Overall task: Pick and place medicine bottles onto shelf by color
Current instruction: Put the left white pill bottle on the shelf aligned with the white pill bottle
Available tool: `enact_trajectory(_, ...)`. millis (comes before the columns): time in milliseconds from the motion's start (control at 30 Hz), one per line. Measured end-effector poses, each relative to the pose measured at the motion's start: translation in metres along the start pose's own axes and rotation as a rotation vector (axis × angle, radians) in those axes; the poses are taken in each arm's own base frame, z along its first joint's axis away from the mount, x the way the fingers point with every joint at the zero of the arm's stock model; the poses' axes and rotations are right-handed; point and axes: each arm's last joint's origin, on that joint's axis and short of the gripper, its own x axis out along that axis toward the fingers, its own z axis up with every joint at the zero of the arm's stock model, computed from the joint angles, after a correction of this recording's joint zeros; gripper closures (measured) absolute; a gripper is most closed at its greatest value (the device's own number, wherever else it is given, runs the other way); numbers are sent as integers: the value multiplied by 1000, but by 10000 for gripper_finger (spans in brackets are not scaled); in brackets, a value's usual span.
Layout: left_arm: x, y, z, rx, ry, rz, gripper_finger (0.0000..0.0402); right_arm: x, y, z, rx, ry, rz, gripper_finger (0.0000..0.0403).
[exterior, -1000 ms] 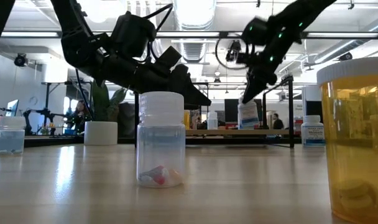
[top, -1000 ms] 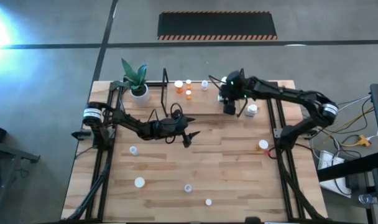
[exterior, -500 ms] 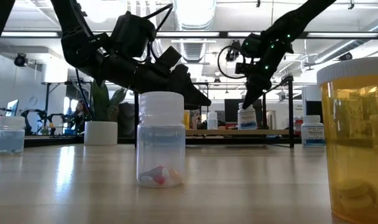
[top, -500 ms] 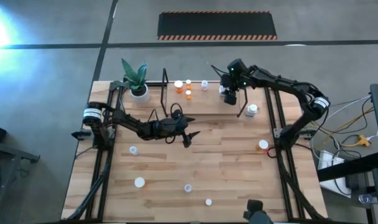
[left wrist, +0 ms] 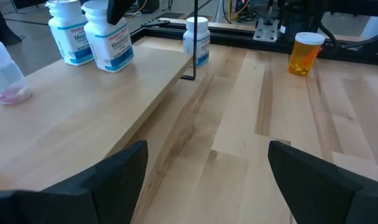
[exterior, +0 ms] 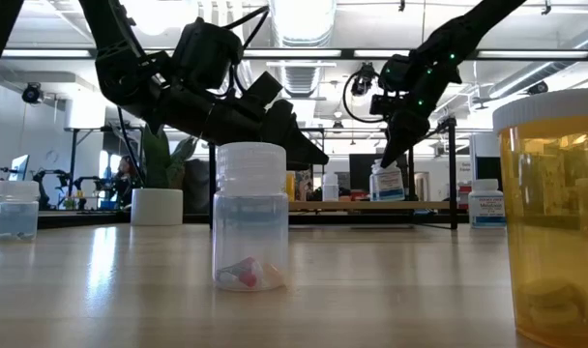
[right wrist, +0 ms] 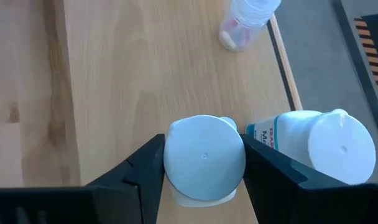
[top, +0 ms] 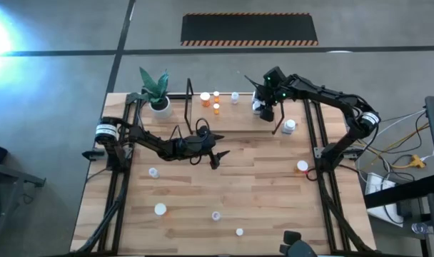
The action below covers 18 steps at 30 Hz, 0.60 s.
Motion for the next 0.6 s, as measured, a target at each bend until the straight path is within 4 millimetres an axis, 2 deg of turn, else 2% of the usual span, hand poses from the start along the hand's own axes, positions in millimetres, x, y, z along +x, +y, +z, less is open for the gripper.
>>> enact_trajectory(267, 0, -2, 0, 0, -1, -5, 86, 0, 0, -1, -10, 3, 2, 211)
enact_trajectory(433, -1, -2, 0, 0, -1, -6, 86, 3, 0, -3, -25, 25, -10, 174)
enact_trajectory(600, 0, -2, 0, 0, -2, -6, 86, -4, -3, 3, -43, 35, -75, 138)
